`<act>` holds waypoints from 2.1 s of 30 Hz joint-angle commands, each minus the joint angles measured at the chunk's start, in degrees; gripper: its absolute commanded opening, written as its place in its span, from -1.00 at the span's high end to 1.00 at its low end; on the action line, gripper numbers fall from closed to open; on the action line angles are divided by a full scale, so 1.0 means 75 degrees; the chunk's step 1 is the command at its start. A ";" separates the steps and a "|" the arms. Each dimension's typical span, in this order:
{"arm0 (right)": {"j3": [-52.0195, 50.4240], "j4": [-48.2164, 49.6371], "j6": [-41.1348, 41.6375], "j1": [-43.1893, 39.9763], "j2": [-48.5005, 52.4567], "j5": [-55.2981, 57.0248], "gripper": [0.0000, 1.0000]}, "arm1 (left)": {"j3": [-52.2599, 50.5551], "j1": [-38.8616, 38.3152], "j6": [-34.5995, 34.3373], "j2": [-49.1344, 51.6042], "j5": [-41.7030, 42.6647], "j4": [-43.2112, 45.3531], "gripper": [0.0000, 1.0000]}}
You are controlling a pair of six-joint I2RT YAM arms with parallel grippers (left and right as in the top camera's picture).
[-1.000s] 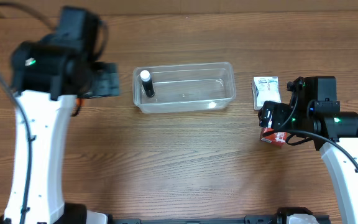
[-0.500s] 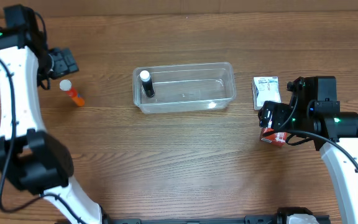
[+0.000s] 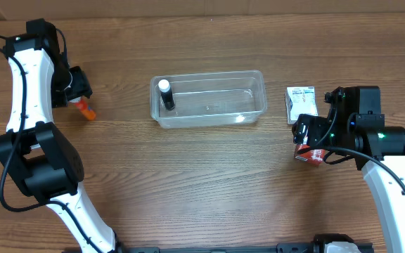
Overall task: Pack container
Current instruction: 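Move the left gripper to the orange tube and grasp it, then place the orange tube in the container beside the bottle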
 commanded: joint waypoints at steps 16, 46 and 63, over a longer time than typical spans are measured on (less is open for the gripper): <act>0.0204 0.0032 -0.0020 -0.0029 -0.0047 -0.0020 -1.00 | -0.0455 -0.0102 0.0093 0.0017 -0.0221 0.0189 0.16; 0.0204 0.0038 -0.0020 -0.0029 -0.0047 -0.0020 -1.00 | 0.0836 -0.1241 0.0093 -0.1530 0.0766 -0.1023 0.90; 0.0204 0.0035 0.0000 -0.0029 -0.0047 -0.0020 -1.00 | -0.0682 -0.4392 -0.0318 -0.2346 0.0306 -0.0769 0.86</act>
